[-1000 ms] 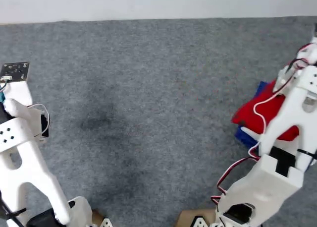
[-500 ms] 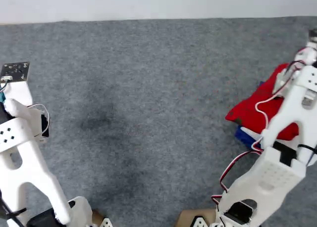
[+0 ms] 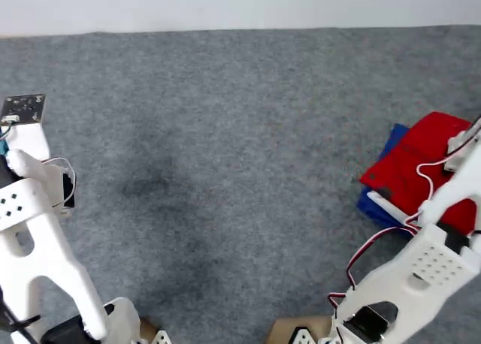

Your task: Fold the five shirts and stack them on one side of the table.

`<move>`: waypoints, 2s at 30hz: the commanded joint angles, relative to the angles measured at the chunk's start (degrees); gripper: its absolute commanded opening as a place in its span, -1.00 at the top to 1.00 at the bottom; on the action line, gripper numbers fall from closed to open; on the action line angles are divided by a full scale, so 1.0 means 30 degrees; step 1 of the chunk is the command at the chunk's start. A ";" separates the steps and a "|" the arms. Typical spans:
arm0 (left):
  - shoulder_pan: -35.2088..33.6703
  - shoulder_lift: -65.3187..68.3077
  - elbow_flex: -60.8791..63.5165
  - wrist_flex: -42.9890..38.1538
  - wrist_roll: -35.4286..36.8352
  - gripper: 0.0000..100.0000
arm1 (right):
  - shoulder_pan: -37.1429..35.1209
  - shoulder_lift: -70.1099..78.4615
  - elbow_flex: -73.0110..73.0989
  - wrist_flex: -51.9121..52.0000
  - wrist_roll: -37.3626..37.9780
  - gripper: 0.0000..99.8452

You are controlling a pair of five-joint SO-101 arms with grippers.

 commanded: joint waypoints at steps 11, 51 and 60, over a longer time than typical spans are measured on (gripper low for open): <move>0.0059 -0.0615 -0.0630 0.0469 0.0000 0.99 | -0.1304 -0.1421 -0.3839 0.3443 -0.2139 0.17; 0.0029 -0.0615 -0.0630 0.0498 0.0000 0.99 | 0.1685 0.0923 -0.0967 -0.0073 -0.1963 0.93; 0.0059 -0.0615 -0.0630 0.0498 -0.0088 0.99 | 0.0923 0.1919 -0.5216 0.2535 -0.2139 0.93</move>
